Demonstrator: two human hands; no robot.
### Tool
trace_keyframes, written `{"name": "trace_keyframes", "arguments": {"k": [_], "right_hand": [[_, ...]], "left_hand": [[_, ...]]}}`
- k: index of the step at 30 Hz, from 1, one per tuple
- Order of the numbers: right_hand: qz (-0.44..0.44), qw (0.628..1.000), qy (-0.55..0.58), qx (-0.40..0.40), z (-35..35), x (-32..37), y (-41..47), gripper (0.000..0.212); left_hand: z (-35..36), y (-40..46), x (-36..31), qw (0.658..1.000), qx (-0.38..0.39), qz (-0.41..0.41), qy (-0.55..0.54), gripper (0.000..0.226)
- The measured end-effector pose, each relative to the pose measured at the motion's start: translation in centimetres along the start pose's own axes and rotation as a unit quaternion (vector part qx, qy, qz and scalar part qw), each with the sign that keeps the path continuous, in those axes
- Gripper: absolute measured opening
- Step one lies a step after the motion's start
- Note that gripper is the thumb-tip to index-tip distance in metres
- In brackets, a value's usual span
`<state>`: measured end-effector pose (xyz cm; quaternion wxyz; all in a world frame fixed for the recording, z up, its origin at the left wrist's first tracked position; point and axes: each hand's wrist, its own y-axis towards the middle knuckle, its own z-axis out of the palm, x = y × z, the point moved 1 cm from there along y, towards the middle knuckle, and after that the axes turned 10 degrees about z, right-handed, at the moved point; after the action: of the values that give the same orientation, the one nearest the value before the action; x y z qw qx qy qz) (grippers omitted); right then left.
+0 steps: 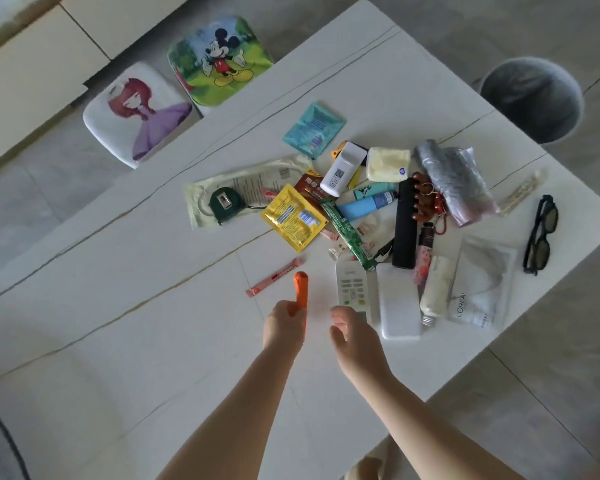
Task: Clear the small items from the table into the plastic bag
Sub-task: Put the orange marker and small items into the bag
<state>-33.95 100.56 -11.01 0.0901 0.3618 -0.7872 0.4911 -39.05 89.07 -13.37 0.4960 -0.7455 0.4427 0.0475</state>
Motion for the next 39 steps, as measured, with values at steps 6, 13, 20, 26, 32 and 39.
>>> {"name": "trace_keyframes", "arguments": {"k": [6,13,20,26,32,39], "right_hand": [[-0.080,0.980,-0.102,-0.153,-3.2,3.3,5.8,0.015],[-0.090,0.952,-0.183,-0.227,-3.7,5.1,10.4,0.039],[-0.036,0.947,-0.229,-0.222,-3.9,4.9,10.7,0.034],[-0.005,0.967,-0.171,-0.187,-6.1,5.3,11.0,0.029],[-0.141,0.927,-0.324,-0.126,-6.0,5.0,12.1,0.042],[-0.158,0.930,-0.261,-0.205,-5.4,4.3,12.2,0.024]], "left_hand": [[-3.7,3.9,-2.4,0.993,-0.065,0.046,0.089,0.024],[-3.6,5.8,-1.8,0.965,-0.006,0.094,0.243,0.049],[-2.9,5.4,-1.2,0.963,-0.042,0.110,0.241,0.025],[-2.4,4.4,-0.8,0.971,-0.029,0.114,0.206,0.028],[-1.8,4.4,-0.3,0.986,-0.011,0.090,0.141,0.019],[-1.9,5.1,-0.6,0.991,-0.047,0.077,0.097,0.021]]}}
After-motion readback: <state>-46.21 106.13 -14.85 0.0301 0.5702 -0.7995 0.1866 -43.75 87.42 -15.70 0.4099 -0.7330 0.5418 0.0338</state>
